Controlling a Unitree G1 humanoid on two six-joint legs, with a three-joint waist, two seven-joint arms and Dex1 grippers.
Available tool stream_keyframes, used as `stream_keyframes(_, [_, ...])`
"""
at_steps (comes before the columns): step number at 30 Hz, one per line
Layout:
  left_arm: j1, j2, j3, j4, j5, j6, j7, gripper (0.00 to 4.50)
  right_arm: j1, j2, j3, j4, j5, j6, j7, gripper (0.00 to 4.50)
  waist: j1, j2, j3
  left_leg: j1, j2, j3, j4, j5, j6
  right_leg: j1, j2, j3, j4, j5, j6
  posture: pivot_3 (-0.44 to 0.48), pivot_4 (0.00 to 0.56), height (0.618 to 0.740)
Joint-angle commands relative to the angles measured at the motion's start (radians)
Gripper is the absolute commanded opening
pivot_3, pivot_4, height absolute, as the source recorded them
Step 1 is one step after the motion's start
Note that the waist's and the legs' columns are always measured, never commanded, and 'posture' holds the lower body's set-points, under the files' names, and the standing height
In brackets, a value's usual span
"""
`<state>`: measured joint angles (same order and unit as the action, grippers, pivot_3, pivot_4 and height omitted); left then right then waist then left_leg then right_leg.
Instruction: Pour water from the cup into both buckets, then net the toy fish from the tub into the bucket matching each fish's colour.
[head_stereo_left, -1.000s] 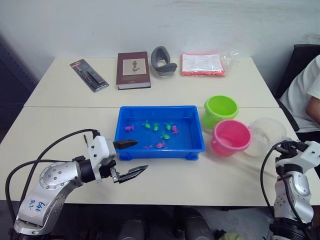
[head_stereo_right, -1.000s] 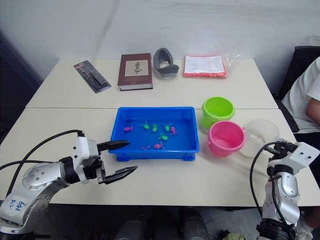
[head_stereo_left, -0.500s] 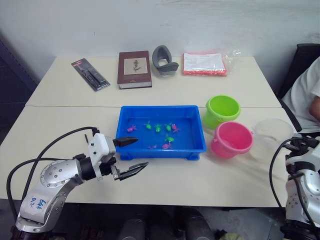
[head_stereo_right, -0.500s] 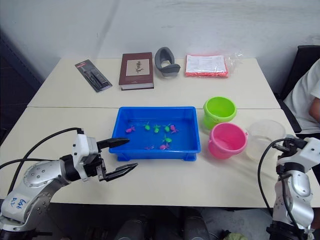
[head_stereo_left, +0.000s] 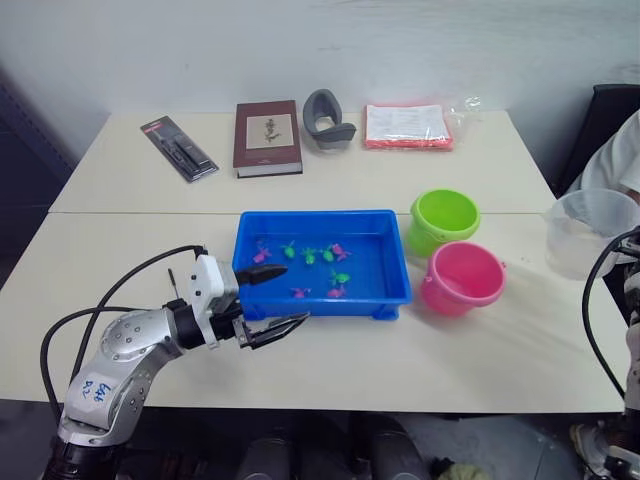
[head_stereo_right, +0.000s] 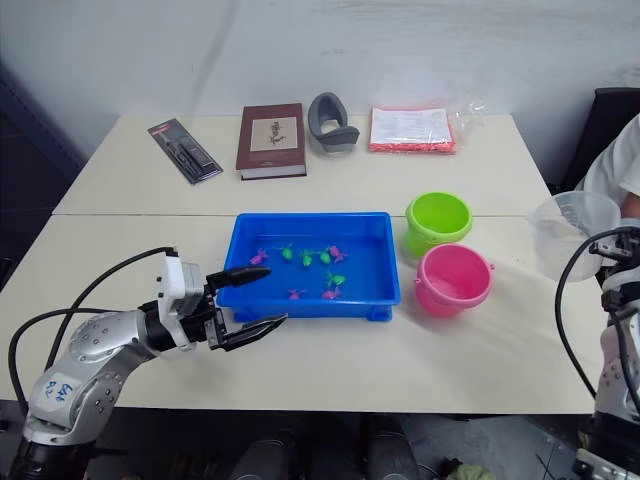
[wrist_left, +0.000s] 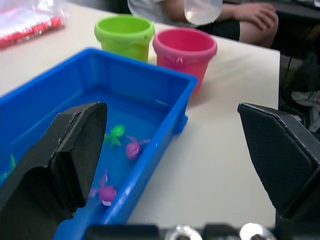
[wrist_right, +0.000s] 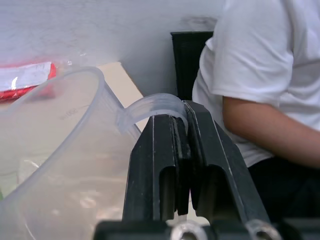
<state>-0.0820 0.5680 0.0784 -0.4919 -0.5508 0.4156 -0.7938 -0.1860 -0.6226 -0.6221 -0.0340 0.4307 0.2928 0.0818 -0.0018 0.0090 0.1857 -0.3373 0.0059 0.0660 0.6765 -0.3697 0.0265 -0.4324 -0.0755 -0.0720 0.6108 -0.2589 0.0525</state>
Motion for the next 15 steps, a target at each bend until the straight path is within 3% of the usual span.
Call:
stream_keyframes(1, [-0.038, -0.022, -0.016, 0.004, -0.019, -0.006, 0.005, 4.5, -0.027, -0.103, 0.001, -0.087, -0.043, 0.033, 0.028, 0.02, 0.001, 0.0, 0.0, 0.0, 0.0, 0.0, 0.0, 0.0, 0.0, 0.0, 0.0, 0.0, 0.0, 0.0, 0.0, 0.0, 0.15, 0.74])
stream_keyframes(15, [-0.079, -0.058, -0.057, 0.062, 0.006, -0.038, 0.0, 4.5, 0.037, -0.143, 0.088, -0.222, -0.201, -0.101, 0.169, 0.02, 0.004, -0.002, 0.001, -0.001, -0.001, 0.0, 0.0, 0.002, -0.003, 0.0, 0.0, 0.0, -0.002, 0.001, 0.002, 0.0, 0.15, 0.74])
